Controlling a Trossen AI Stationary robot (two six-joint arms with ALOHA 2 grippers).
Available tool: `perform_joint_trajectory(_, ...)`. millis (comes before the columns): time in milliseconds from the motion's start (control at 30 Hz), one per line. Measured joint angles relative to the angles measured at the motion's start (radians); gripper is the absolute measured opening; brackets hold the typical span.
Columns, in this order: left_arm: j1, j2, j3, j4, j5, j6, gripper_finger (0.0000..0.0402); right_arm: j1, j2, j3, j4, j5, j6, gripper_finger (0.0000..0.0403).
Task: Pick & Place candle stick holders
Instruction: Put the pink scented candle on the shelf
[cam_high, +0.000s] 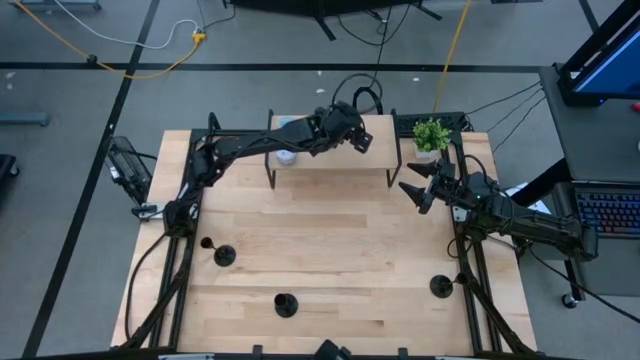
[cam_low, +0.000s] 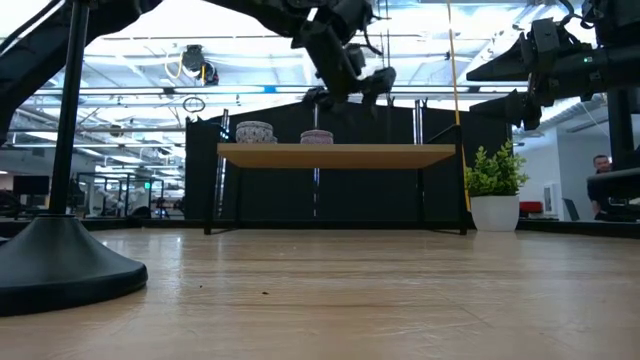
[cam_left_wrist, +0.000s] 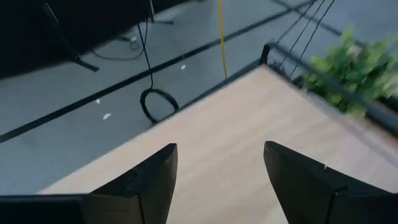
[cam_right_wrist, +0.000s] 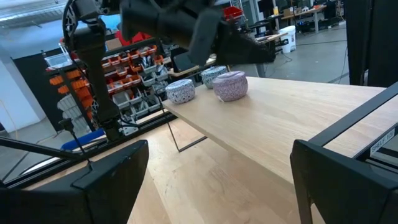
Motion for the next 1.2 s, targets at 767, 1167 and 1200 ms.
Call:
perform_joint_trajectory(767,0.055,0.009,0.0,-0.233,0.018,0.057,0.0243,0.0,0.0,0.0,-0.001,0.0,-0.001,0.0389)
perform_joint_trajectory(1167,0.043,0.007,0.0,-0.373,-0.017,0.058,0.0243,0.0,0.0,0.0,-0.007,0.0,-0.003,0.0389)
perform_joint_trajectory(1200,0.041,0.007,0.0,-0.372,-0.018,0.062,0.0243,0.0,0.0,0.0,-0.007,0.0,-0.003,0.0389)
